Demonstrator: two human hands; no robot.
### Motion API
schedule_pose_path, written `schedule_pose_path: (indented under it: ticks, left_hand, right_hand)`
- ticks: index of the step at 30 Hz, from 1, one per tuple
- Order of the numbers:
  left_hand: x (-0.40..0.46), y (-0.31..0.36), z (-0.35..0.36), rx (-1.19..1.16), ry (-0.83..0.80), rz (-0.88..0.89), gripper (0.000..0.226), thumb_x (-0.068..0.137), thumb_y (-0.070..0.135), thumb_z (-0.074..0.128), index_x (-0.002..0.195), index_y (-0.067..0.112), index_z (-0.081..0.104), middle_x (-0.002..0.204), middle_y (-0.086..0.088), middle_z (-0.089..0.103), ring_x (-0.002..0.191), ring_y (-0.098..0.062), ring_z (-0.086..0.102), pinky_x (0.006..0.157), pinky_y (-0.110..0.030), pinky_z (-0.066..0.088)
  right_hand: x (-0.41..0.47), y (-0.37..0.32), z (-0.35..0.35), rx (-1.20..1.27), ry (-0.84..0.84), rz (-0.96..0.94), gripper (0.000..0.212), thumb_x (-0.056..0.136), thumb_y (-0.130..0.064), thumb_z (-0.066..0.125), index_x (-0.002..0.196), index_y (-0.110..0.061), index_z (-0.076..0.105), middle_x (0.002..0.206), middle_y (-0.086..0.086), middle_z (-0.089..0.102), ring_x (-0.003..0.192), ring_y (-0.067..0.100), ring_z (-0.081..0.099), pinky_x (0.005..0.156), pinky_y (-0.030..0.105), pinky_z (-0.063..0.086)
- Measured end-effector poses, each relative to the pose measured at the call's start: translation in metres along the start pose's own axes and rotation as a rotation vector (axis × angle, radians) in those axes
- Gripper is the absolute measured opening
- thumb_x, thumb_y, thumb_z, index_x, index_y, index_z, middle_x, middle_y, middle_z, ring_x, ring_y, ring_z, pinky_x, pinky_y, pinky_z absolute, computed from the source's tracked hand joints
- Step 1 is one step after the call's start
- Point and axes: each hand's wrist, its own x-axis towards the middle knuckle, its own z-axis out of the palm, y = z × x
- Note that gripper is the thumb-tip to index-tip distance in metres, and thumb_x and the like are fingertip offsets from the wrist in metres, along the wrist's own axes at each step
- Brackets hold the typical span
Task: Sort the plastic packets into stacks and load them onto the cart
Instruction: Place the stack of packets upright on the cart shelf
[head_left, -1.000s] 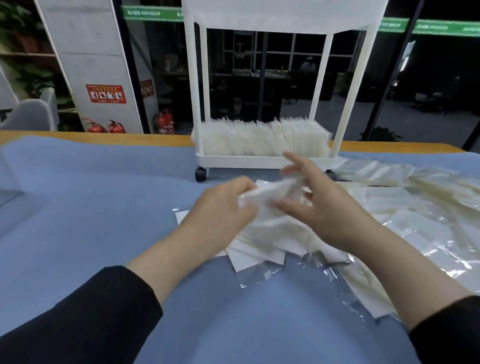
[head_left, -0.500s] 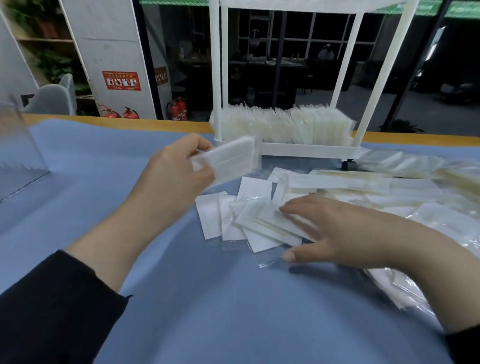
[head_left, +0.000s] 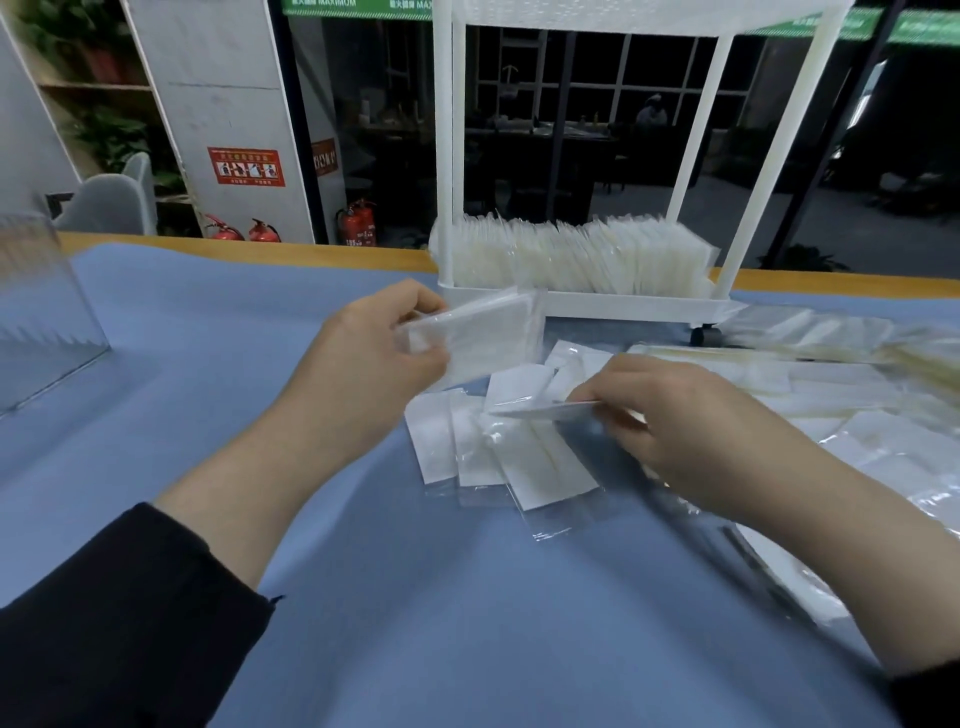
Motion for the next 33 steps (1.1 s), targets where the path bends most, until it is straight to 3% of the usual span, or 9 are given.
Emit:
schedule_pose_path:
  ticks: [3,6,10,13,16,20,25,28,33]
  left_hand:
    - [-0.004,0.005,0.002,-0.046,-0.095,0.025,0.023,0.092,0.005,0.065,0.093,0.028,0.067,0.075,0.008,0.067,0.053,-0.002,0.046,0.050,-0.011,0.037]
    - [-0.012,0.009,0.010,-0.027,-0.248,-0.018,0.025,0.095,0.009,0.057,0.100,0.032,0.065,0.051,0.015,0.047,0.048,-0.006,0.035,0.047,-0.014,0.030]
    - [-0.019,0.014,0.023,-0.117,-0.361,-0.065,0.020,0.100,0.045,0.051,0.100,0.031,0.065,0.089,-0.002,0.060,0.070,-0.006,0.048,0.062,-0.019,0.039]
    - [-0.023,0.012,0.030,-0.039,-0.410,0.004,0.044,0.082,0.077,0.044,0.104,0.043,0.062,0.094,0.016,0.066,0.071,0.003,0.055,0.064,-0.010,0.043]
    - [-0.023,0.008,0.034,-0.031,-0.411,0.013,0.055,0.072,0.091,0.046,0.112,0.055,0.057,0.103,0.022,0.067,0.093,0.005,0.062,0.076,-0.017,0.043]
    - [-0.025,0.010,0.037,-0.052,-0.427,0.025,0.061,0.066,0.080,0.061,0.123,0.061,0.050,0.108,0.025,0.066,0.100,0.002,0.063,0.083,-0.018,0.045]
    - [-0.022,0.013,0.028,0.014,-0.387,0.050,0.042,0.089,0.039,0.067,0.125,0.054,0.052,0.107,0.020,0.068,0.096,0.000,0.063,0.085,-0.025,0.051]
    - [-0.021,0.014,0.019,0.038,-0.412,0.033,0.041,0.089,0.043,0.072,0.123,0.056,0.053,0.109,0.021,0.066,0.096,0.005,0.063,0.083,-0.020,0.048]
    - [-0.022,0.012,0.021,0.368,-0.434,0.060,0.025,0.089,0.027,0.068,0.110,0.040,0.061,0.091,0.012,0.067,0.080,-0.006,0.060,0.070,-0.021,0.048]
  right_hand:
    - [-0.004,0.000,-0.008,0.219,0.026,-0.002,0.025,0.096,-0.023,0.060,0.109,-0.045,0.060,0.102,-0.025,0.061,0.095,0.002,0.058,0.082,0.027,0.048]
    - [-0.002,0.002,-0.002,0.388,0.139,0.067,0.030,0.088,-0.024,0.069,0.104,-0.044,0.054,0.100,-0.026,0.060,0.096,-0.002,0.055,0.080,0.016,0.044]
    - [0.007,0.004,0.018,0.513,0.246,0.092,0.057,0.079,-0.023,0.081,0.115,-0.047,0.043,0.118,-0.015,0.048,0.111,-0.005,0.047,0.091,0.015,0.041]
    - [0.010,0.010,0.030,0.537,0.117,0.112,0.085,0.077,-0.036,0.083,0.142,-0.051,0.030,0.138,-0.019,0.040,0.126,-0.003,0.043,0.108,0.028,0.040]
    - [0.009,0.011,0.029,0.561,0.005,0.137,0.092,0.075,-0.046,0.083,0.142,-0.063,0.022,0.144,-0.022,0.039,0.120,0.004,0.052,0.108,0.034,0.044]
    - [0.009,0.013,0.028,0.685,-0.008,0.114,0.084,0.069,-0.049,0.081,0.135,-0.065,0.033,0.129,-0.016,0.062,0.115,0.007,0.063,0.100,0.042,0.053]
    - [0.009,0.013,0.022,0.724,0.078,0.073,0.036,0.084,-0.018,0.078,0.105,-0.042,0.062,0.091,-0.017,0.068,0.079,0.010,0.066,0.072,0.023,0.052]
    - [0.009,0.011,0.021,0.746,0.168,0.070,0.029,0.086,-0.017,0.076,0.099,-0.037,0.060,0.086,-0.010,0.068,0.075,0.016,0.062,0.067,0.030,0.052]
    - [0.007,0.004,0.027,0.630,0.038,0.069,0.031,0.086,-0.035,0.076,0.106,-0.044,0.055,0.086,-0.023,0.062,0.068,-0.002,0.053,0.059,0.014,0.040]
